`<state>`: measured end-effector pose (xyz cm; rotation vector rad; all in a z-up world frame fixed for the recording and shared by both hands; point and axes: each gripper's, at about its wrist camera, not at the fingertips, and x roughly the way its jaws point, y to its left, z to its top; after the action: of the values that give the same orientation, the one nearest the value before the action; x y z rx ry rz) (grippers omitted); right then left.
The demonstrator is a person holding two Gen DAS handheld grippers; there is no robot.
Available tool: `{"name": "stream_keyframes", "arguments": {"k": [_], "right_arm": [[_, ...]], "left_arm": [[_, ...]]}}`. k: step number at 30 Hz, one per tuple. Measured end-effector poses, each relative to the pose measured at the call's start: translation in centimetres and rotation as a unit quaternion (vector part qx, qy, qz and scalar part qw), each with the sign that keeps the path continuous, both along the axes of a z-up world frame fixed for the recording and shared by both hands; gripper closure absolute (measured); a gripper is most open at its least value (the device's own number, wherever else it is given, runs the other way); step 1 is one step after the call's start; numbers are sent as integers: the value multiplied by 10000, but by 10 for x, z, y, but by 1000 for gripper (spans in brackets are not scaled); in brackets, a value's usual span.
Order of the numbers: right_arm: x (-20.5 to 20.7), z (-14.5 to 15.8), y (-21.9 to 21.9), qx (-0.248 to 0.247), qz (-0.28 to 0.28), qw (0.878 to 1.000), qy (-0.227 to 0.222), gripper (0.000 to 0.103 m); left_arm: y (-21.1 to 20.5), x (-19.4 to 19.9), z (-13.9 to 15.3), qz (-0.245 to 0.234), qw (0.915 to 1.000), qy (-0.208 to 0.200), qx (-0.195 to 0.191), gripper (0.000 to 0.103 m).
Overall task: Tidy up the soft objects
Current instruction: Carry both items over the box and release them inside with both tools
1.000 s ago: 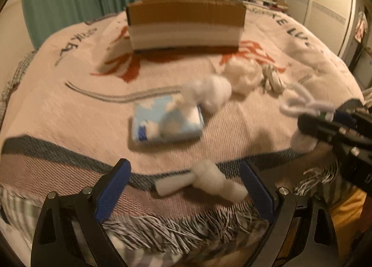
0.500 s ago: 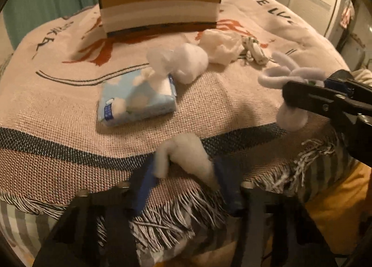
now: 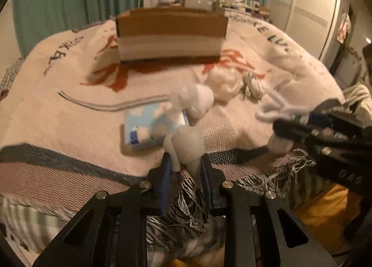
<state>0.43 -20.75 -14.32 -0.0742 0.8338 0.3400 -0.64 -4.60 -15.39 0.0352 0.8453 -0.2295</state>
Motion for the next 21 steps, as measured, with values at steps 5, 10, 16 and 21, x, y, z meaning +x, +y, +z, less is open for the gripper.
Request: {"name": "stream_keyframes", "arguments": {"k": [5, 10, 16, 21], "right_arm": [[0, 4, 0, 4, -3, 10000, -67, 61], [-3, 15, -1, 0, -20, 9998, -210, 61], [-5, 31, -6, 59, -71, 9992, -390, 61], [1, 52, -8, 83, -69, 9980, -617, 61]], "left_arm": [[1, -6, 26, -62, 9993, -357, 11, 79], [2, -12, 49, -95, 9981, -614, 2, 79], [0, -20, 75, -196, 9940, -1066, 115, 80], [2, -7, 88, -116, 9932, -1153, 104, 80]]}}
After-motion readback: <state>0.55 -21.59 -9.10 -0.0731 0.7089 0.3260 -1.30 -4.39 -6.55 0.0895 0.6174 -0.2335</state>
